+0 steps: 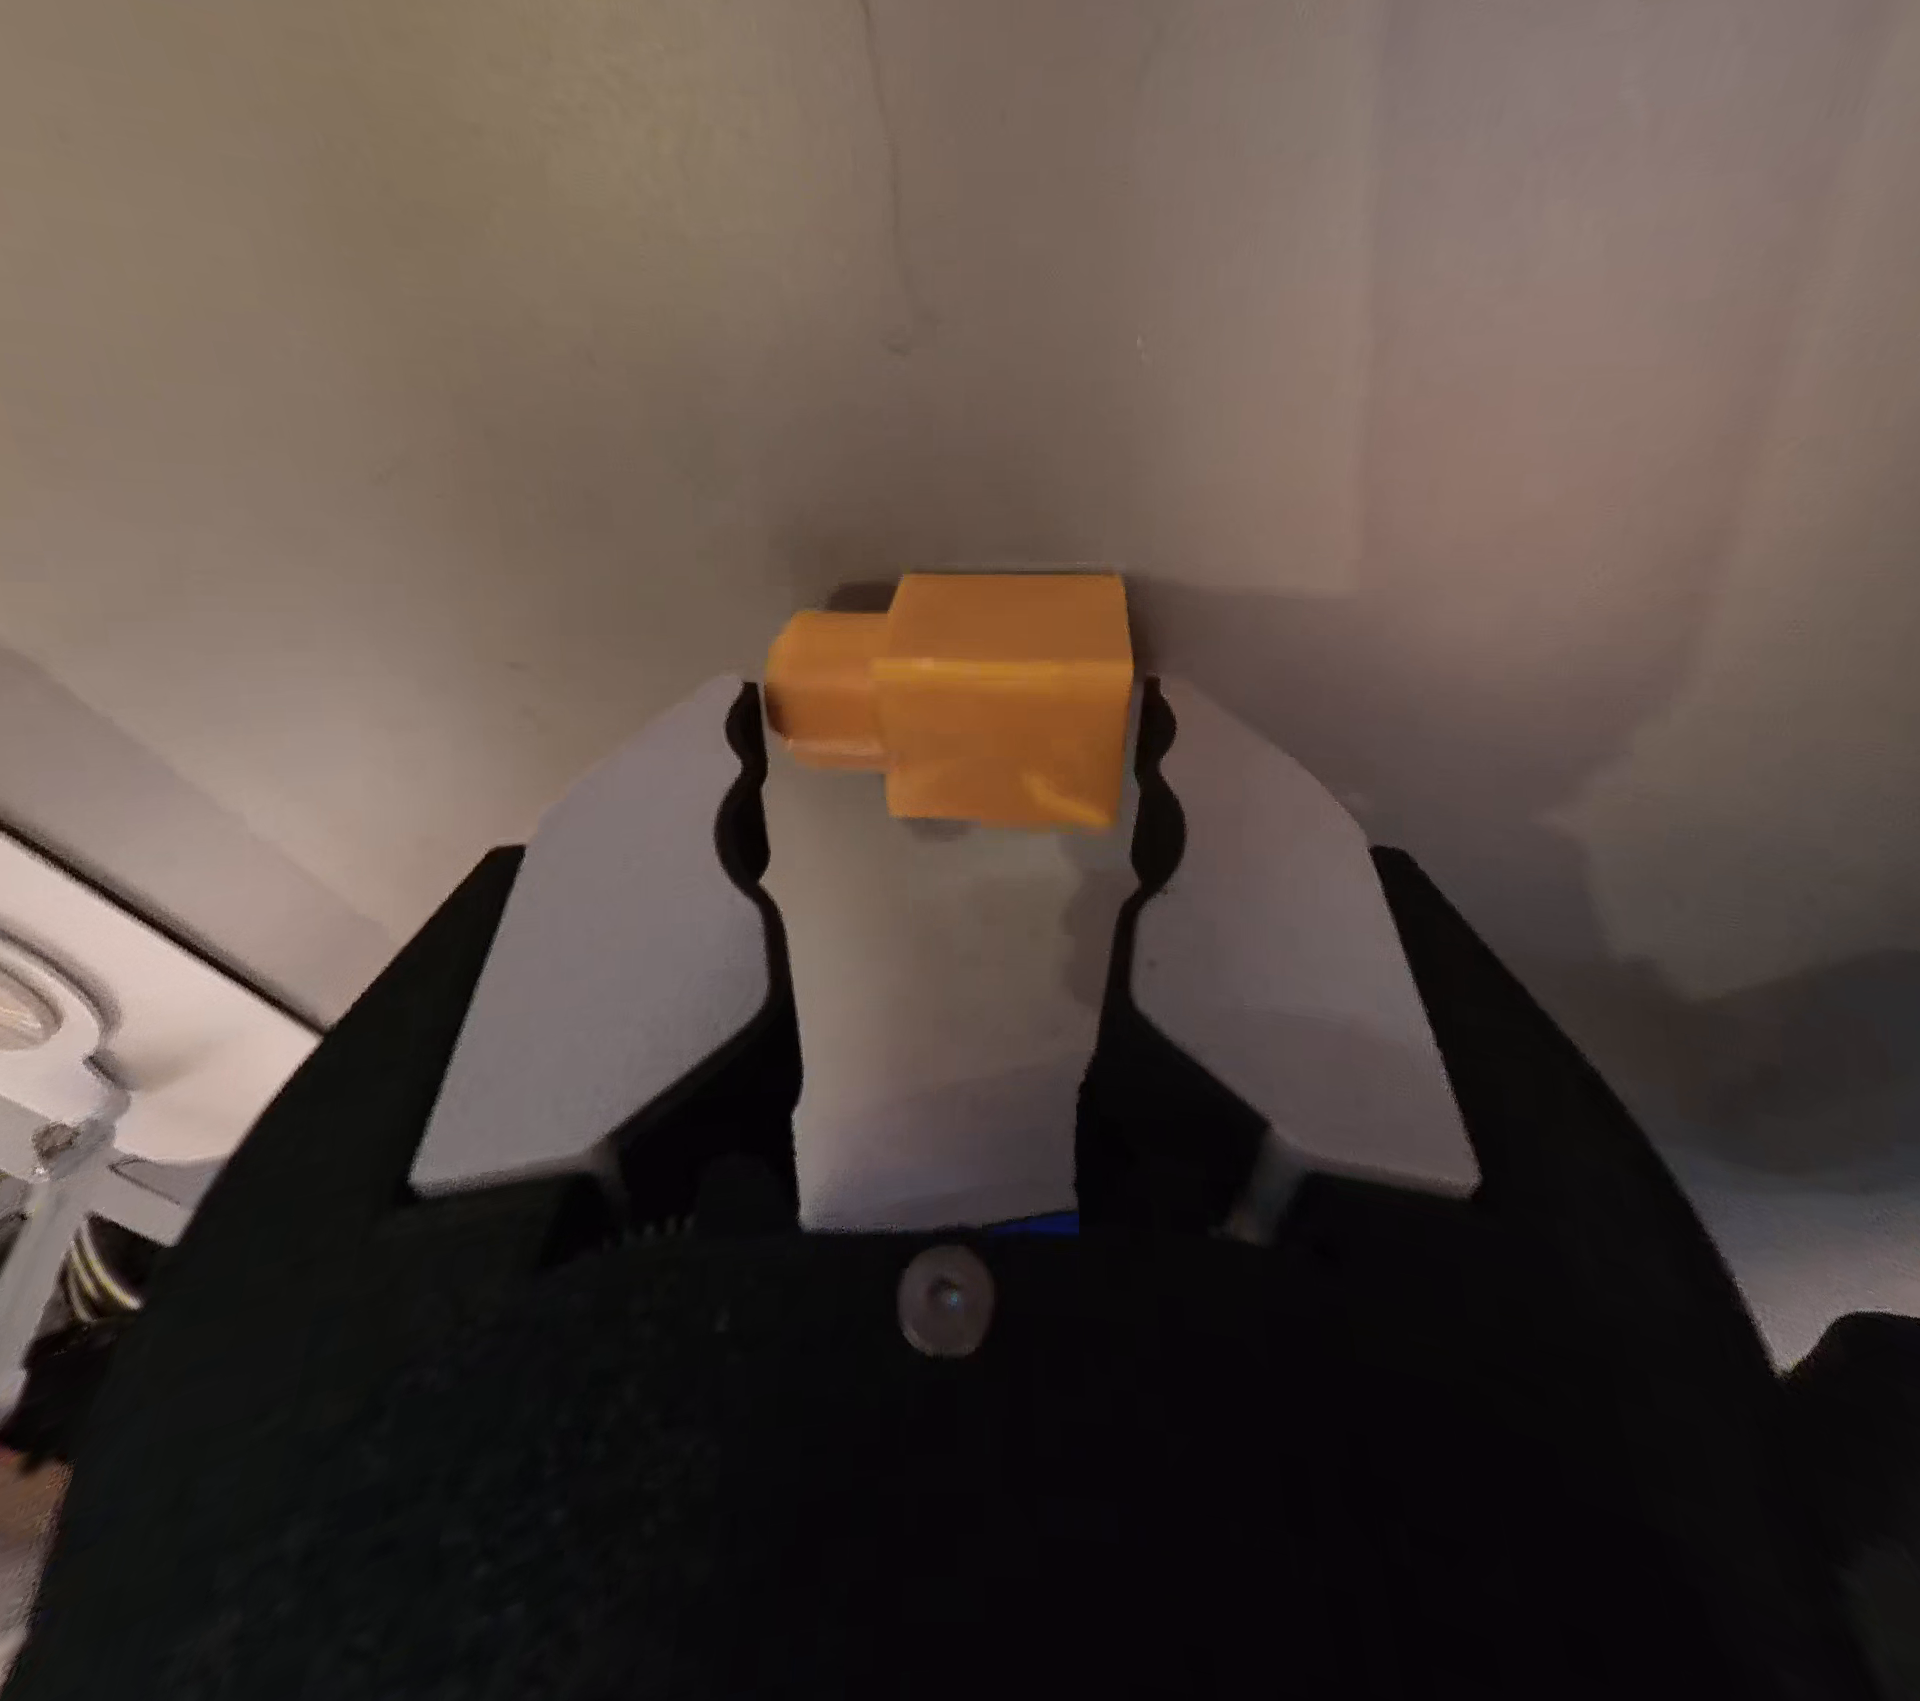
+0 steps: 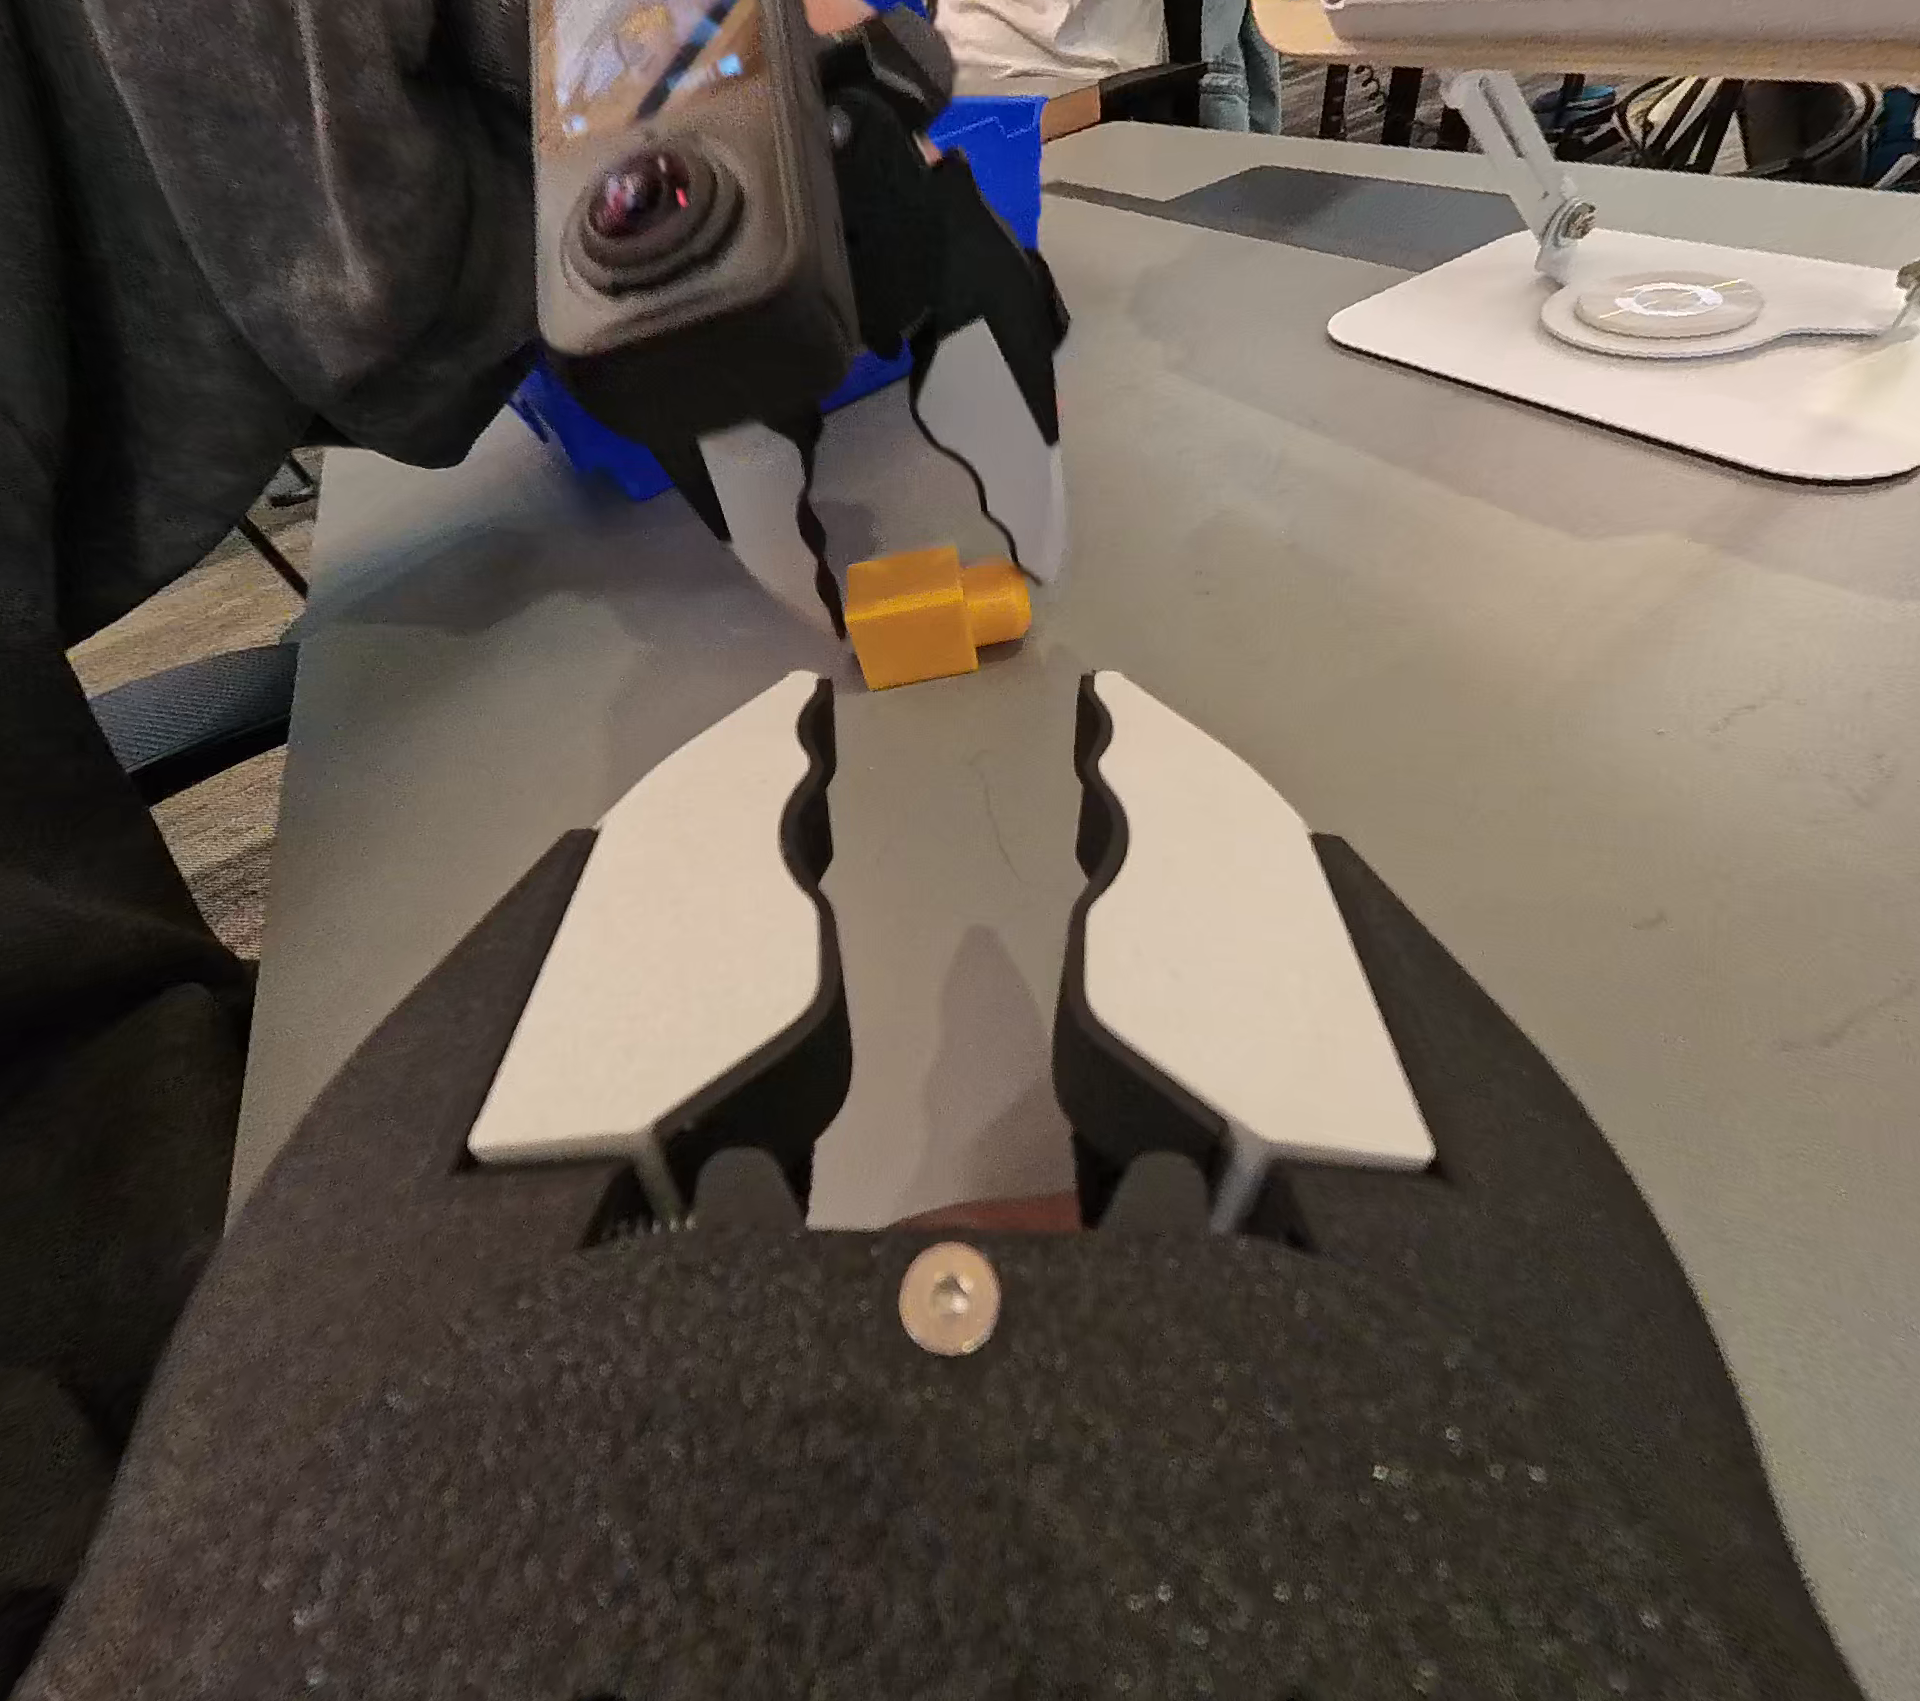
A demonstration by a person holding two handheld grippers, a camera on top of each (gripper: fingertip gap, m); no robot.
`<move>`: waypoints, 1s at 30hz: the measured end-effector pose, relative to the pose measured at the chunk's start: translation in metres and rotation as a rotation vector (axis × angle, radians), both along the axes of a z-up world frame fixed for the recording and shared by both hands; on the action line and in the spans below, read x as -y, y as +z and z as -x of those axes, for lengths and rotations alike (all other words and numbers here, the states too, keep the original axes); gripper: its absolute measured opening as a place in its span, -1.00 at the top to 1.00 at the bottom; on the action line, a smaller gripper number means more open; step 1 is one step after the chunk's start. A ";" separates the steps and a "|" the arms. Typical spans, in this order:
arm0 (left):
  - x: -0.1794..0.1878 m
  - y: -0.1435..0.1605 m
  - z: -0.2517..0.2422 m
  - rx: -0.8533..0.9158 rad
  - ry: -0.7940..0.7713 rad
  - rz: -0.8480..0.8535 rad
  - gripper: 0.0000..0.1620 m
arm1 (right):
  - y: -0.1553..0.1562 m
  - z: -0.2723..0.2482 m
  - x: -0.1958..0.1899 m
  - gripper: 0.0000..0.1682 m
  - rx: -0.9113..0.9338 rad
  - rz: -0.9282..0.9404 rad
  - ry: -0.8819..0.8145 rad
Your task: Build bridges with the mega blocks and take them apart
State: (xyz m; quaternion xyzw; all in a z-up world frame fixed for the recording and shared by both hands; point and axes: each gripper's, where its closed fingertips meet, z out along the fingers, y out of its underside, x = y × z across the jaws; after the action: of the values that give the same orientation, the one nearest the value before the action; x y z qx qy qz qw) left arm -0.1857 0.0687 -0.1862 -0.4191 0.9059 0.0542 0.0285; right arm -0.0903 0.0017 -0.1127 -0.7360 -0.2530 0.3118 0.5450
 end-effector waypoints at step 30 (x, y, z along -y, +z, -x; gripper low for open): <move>-0.070 0.016 0.238 0.304 1.116 -0.005 -0.02 | -0.009 0.014 -0.009 0.49 0.029 0.057 0.053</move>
State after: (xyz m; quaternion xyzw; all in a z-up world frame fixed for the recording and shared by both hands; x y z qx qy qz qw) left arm -0.4239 0.1391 -0.1699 -0.8364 0.5334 0.0024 0.1263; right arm -0.1046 0.0106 -0.1222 -0.7488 -0.2713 0.3227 0.5114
